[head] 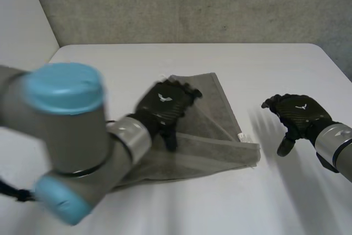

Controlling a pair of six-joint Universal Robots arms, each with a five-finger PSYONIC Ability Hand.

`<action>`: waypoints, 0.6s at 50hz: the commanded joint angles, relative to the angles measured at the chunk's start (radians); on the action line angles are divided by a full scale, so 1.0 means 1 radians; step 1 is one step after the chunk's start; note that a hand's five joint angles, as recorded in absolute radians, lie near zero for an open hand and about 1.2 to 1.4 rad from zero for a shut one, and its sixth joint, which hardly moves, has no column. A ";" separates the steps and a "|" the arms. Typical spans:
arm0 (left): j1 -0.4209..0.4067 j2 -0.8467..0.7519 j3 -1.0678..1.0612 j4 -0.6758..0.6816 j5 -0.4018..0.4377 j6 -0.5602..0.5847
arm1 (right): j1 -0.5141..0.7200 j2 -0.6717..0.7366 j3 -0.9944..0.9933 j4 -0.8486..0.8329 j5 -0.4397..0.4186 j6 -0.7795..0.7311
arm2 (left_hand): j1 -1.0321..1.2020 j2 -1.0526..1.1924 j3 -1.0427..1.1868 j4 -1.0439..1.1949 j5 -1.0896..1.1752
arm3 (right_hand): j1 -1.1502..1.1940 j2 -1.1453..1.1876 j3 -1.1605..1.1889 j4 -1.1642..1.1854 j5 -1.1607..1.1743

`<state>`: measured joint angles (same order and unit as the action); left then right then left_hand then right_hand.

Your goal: Fold the laundry

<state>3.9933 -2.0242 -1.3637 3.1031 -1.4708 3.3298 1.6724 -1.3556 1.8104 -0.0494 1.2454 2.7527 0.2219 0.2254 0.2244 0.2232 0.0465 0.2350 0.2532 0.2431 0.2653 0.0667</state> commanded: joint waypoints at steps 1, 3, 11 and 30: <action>-0.051 -0.247 0.245 -0.043 0.003 0.002 | -0.006 0.003 -0.003 0.002 -0.001 -0.001 | 0.147 0.143 0.144 0.145 0.148 | -0.060 -0.079 -0.069 -0.091 -0.067; -0.054 -0.297 0.295 -0.044 0.001 0.002 | -0.006 0.003 0.001 0.000 -0.001 -0.004 | 0.203 0.199 0.200 0.202 0.204 | -0.060 -0.079 -0.069 -0.091 -0.067; -0.057 -0.442 0.439 -0.066 0.003 0.005 | -0.010 0.003 0.003 -0.004 -0.001 -0.008 | 0.329 0.326 0.327 0.328 0.330 | -0.060 -0.079 -0.069 -0.091 -0.067; -0.057 -0.530 0.522 -0.141 0.004 0.011 | -0.010 0.003 0.003 -0.006 0.000 -0.011 | 0.696 0.693 0.694 0.695 0.697 | -0.060 -0.079 -0.069 -0.091 -0.067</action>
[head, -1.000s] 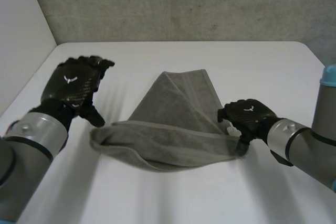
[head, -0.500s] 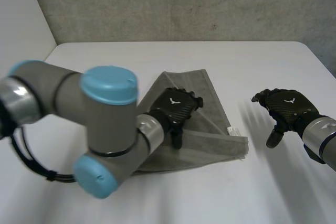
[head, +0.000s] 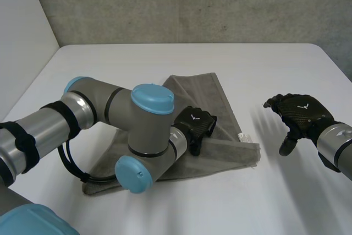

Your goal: Fold the laundry

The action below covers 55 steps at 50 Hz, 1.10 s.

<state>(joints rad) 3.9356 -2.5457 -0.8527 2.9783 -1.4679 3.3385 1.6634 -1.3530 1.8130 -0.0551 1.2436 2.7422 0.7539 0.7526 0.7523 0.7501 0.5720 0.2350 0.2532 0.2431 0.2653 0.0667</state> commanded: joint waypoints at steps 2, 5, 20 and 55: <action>-0.001 -0.008 0.014 -0.021 0.001 0.012 | -0.001 0.000 0.000 0.000 0.000 -0.001 | 0.170 0.171 0.172 0.174 0.177 | -0.060 -0.079 -0.069 -0.091 -0.067; 0.001 -0.008 0.015 -0.022 0.000 0.027 | 0.001 0.000 0.000 0.000 0.000 -0.001 | 0.228 0.230 0.230 0.232 0.236 | -0.060 -0.079 -0.069 -0.091 -0.067; 0.005 0.007 0.055 -0.021 -0.054 0.053 | 0.003 0.002 0.003 -0.002 0.002 -0.002 | 0.642 0.644 0.644 0.646 0.650 | -0.060 -0.079 -0.069 -0.091 -0.067; 0.675 0.222 -0.267 0.234 -0.394 0.053 | 0.013 0.021 0.025 -0.002 0.003 -0.004 | 0.642 0.644 0.644 0.646 0.650 | -0.060 -0.079 -0.069 -0.091 -0.067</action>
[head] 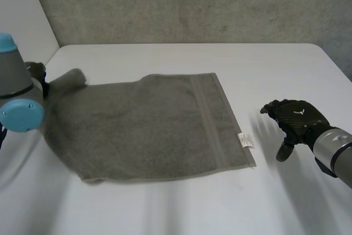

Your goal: Fold the laundry

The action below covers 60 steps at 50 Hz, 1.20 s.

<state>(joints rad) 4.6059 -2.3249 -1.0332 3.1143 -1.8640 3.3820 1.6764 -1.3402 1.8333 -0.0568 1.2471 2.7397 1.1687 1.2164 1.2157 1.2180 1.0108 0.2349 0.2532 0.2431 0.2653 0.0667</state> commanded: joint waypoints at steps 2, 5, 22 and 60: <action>0.007 0.002 -0.102 0.118 0.000 0.010 | 0.002 0.007 0.010 0.000 0.000 -0.002 | 0.228 0.180 0.181 0.178 0.211 | -0.060 -0.079 -0.069 -0.091 -0.067; 0.013 0.013 -0.131 0.138 0.002 0.008 | 0.003 0.004 0.015 0.000 -0.001 -0.002 | -0.248 -0.295 -0.295 -0.297 -0.264 | -0.060 -0.079 -0.069 -0.091 -0.067; 0.015 0.389 -0.517 0.136 0.185 0.000 | 0.121 -0.002 0.047 0.000 -0.044 0.003 | -0.988 -1.035 -1.035 -1.037 -1.004 | -0.060 -0.079 -0.069 -0.091 -0.067; -0.039 0.572 -1.085 0.228 0.529 0.298 | 0.163 -0.002 0.069 -0.017 -0.034 0.002 | -0.489 -0.537 -0.536 -0.538 -0.505 | -0.060 -0.079 -0.069 -0.091 -0.067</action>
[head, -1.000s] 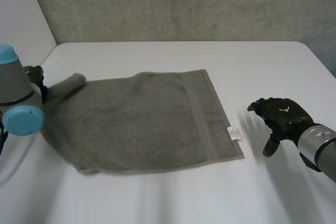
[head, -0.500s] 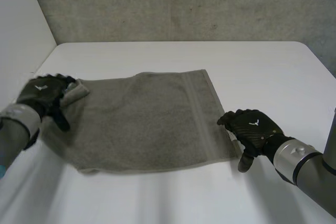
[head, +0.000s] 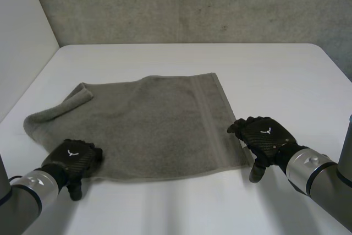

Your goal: Fold the laundry

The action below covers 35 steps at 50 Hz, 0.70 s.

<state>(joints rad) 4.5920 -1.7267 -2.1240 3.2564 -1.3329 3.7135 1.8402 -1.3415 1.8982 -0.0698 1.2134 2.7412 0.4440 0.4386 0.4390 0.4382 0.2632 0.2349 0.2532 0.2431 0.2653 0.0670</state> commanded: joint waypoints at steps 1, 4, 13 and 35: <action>-0.025 -0.027 0.006 0.086 -0.002 -0.033 | -0.001 -0.001 0.004 -0.004 0.000 0.000 | 0.236 0.242 0.241 0.242 0.243 | -0.060 -0.079 -0.069 -0.091 -0.067; -0.038 -0.031 0.007 0.120 0.000 -0.075 | -0.001 0.001 0.004 -0.005 0.000 -0.001 | 0.307 0.312 0.312 0.313 0.313 | -0.060 -0.079 -0.069 -0.091 -0.067; -0.082 -0.089 0.021 0.137 -0.002 -0.133 | 0.001 0.001 0.009 -0.007 0.000 -0.001 | 0.418 0.424 0.423 0.424 0.424 | -0.060 -0.079 -0.069 -0.091 -0.067; -0.142 0.006 0.220 0.132 -0.017 -0.357 | 0.184 0.063 -0.203 -0.008 0.017 0.374 | 0.952 0.958 0.957 0.958 0.959 | -0.060 -0.079 -0.069 -0.091 -0.067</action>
<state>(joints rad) 4.4527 -1.7599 -1.9470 3.3936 -1.3479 3.4408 1.9370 -1.3343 1.8066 -0.0833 1.2244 2.8782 1.1790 1.2109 1.2077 1.2102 1.0169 0.2349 0.2532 0.2431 0.2653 0.0670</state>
